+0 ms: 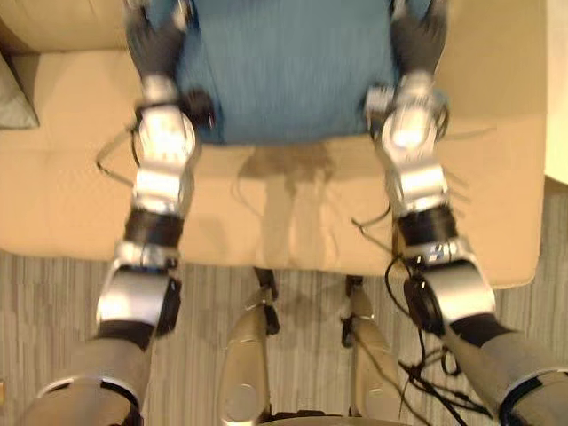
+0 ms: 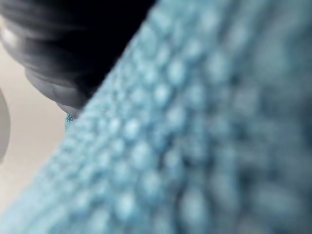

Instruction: Pick up cushions and gather them together orderly.

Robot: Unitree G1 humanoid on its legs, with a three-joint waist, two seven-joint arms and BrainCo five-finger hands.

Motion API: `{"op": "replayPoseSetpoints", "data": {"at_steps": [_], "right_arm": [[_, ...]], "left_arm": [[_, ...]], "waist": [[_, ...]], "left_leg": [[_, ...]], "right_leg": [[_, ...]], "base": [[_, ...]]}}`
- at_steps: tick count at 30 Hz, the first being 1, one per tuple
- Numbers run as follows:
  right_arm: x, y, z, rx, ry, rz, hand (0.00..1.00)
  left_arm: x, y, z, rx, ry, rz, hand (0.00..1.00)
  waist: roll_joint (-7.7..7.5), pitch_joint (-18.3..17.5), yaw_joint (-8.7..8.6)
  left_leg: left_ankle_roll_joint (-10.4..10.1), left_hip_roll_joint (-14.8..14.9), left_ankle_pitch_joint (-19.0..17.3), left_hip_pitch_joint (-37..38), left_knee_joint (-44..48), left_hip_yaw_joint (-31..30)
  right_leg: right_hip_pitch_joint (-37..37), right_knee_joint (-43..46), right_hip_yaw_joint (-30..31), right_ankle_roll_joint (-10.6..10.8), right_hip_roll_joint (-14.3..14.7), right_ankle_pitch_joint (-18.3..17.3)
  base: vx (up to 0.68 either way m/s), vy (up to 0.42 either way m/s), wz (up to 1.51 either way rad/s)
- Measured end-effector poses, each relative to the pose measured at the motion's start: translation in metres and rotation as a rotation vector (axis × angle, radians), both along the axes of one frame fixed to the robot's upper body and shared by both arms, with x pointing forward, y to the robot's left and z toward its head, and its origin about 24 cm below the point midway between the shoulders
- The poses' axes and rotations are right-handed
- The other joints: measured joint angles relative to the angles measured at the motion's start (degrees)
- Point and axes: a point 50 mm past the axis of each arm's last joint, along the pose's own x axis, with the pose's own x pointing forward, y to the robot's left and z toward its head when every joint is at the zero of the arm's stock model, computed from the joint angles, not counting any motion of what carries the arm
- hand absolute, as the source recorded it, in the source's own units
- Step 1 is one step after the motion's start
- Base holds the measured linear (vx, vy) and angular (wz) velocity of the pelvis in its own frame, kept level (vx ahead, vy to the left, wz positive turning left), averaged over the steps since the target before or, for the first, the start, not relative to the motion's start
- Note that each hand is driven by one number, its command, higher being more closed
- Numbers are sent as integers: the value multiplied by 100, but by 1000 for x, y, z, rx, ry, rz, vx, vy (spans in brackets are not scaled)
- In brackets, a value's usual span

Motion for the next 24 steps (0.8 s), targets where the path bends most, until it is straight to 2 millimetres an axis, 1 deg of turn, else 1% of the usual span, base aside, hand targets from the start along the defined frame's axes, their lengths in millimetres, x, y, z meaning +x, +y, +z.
{"op": "replayPoseSetpoints", "data": {"at_steps": [1, 2, 4, 6, 8, 9, 10, 11, 13, 15, 16, 17, 18, 19, 20, 21, 22, 24], "right_arm": [[-2, -3, 17, 34, -37, -29, 0], [-3, -5, 24, 46, -49, -40, 0], [-3, -13, 44, 72, -73, -89, 0], [-2, -20, 50, 86, -69, -105, 0], [3, -30, 53, 99, -31, -118, 0], [5, -33, 52, 108, -9, -120, 0], [11, -40, 46, 131, 36, -114, 0], [13, -42, 43, 137, 55, -103, 0], [24, -46, 30, 198, 138, -37, 0], [34, -49, 7, 230, 231, 21, 0], [38, -48, -3, 216, 268, 51, 0], [39, -46, -10, 199, 286, 79, 0], [40, -46, -11, 195, 289, 91, 0], [39, -43, -13, 180, 285, 120, 0], [38, -44, -14, 178, 278, 130, 0], [35, -43, -16, 155, 260, 146, 0], [34, -42, -18, 139, 248, 157, 0], [31, -44, -30, 121, 247, 167, 0]], "left_arm": [[-1, -4, 24, -9, -46, 14, 0], [-2, -5, 32, -9, -59, 19, 0], [-4, -7, 60, -18, -93, 30, 0], [-4, -7, 68, -22, -100, 31, 0], [-1, -3, 67, -21, -76, 45, 0], [2, -1, 64, -22, -58, 53, 0], [8, 4, 56, -23, -11, 67, 0], [10, 6, 54, -23, 6, 69, 0], [18, 11, 44, -28, 69, 63, 0], [23, 16, 31, -13, 125, 52, 0], [26, 20, 23, -3, 154, 46, 0], [28, 24, 13, 1, 186, 42, 0], [30, 26, 7, 1, 202, 40, 0], [33, 29, -8, 8, 244, 38, 0], [34, 31, -16, 9, 266, 36, 0], [36, 34, -30, 2, 303, 35, 0], [37, 37, -40, -8, 326, 32, 0], [36, 43, -61, -42, 365, 25, 0]], "waist": [[-3, 5, -19], [-1, 6, -18], [8, 14, -28], [5, 51, -31], [8, 157, -30], [3, 177, -25], [4, 232, -24], [1, 270, -24], [4, 333, -19], [4, 332, 9], [4, 333, 8], [4, 333, -1], [4, 333, -8], [4, 333, -20], [4, 332, -19], [4, 332, -17], [4, 332, -27], [4, 332, -45]], "left_leg": [[3, -32, 150, -49, -221, -41], [-2, -50, 212, -58, -328, -46], [8, -115, 476, -100, -750, -84], [-4, -138, 614, -113, -976, -132], [2, -154, 735, -115, -1198, -170], [4, -161, 769, -123, -1258, -172], [7, -175, 813, -143, -1346, -189], [7, -175, 813, -142, -1346, -194], [6, -179, 812, -166, -1346, -194], [6, -177, 812, -237, -1346, -177], [5, -171, 813, -276, -1347, -167], [5, -165, 813, -315, -1347, -147], [5, -162, 813, -321, -1347, -133], [4, -148, 813, -311, -1347, -97], [3, -139, 812, -296, -1347, -80], [1, -123, 811, -271, -1347, -47], [1, -109, 811, -257, -1347, -22], [-22, -58, 824, -220, -1348, 14]], "right_leg": [[-103, -21, -48, -28, 6, 27], [-148, -32, -61, -27, 4, 38], [-284, -148, -138, -28, 4, 102], [-307, -249, -190, -48, 17, 156], [-380, -249, -246, -50, 29, 157], [-412, -249, -256, -50, 30, 157], [-452, -249, -291, -50, 27, 158], [-452, -249, -299, -52, 27, 159], [-469, -249, -303, -54, 22, 160], [-544, -248, -301, -54, 21, 160], [-591, -249, -286, -54, 28, 160], [-645, -249, -275, -54, 33, 160], [-660, -249, -260, -54, 36, 160], [-669, -248, -211, -54, 49, 160], [-667, -248, -189, -54, 57, 160], [-666, -248, -158, -54, 72, 160], [-666, -248, -146, -54, 86, 160], [-658, -239, -132, -55, 135, 159]], "base": [[-60, -21, 22], [-56, -17, 17], [-50, -14, 13], [-29, -11, 14], [-16, -1, 9], [-6, 21, 7], [-3, 28, 6], [-1, 33, 7], [-4, 41, 2], [-10, 53, -2], [-19, 63, -5], [-22, 65, -6], [-20, 57, -11], [-15, 44, -11], [-20, 50, -15], [-18, 34, -13], [-27, 34, -16], [-43, 23, -13]]}}
